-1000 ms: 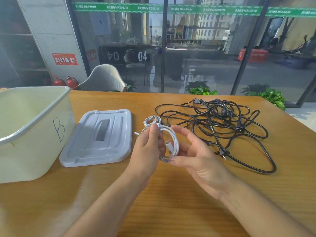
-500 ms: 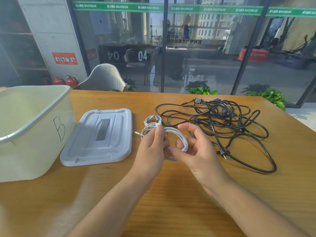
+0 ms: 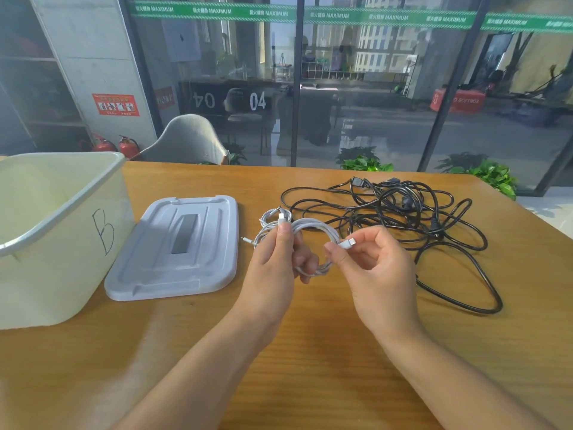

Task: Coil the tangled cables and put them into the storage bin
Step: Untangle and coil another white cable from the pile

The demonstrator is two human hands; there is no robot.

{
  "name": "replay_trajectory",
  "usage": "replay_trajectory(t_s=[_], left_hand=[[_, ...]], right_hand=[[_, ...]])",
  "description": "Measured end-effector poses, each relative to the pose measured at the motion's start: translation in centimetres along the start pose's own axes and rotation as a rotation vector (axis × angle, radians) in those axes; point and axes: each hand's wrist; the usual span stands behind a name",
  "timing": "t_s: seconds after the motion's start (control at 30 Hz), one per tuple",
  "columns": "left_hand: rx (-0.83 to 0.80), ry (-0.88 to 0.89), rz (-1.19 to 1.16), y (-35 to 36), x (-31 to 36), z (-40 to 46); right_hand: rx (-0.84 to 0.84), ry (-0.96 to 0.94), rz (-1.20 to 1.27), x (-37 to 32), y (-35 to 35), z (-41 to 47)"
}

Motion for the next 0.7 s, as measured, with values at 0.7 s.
replay_trajectory(t_s=[0.7], left_hand=[[-0.072, -0.023, -0.1, -0.4, 0.2, 0.1]], right_hand=[[-0.183, 0.445, 0.522, 0.0, 0.2, -0.2]])
Point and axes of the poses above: each hand's wrist, its own z-axis towards the middle knuckle, its own y-axis out of the palm, x = y × z, and after that the axes turned 11 degrees about -z, right-handed
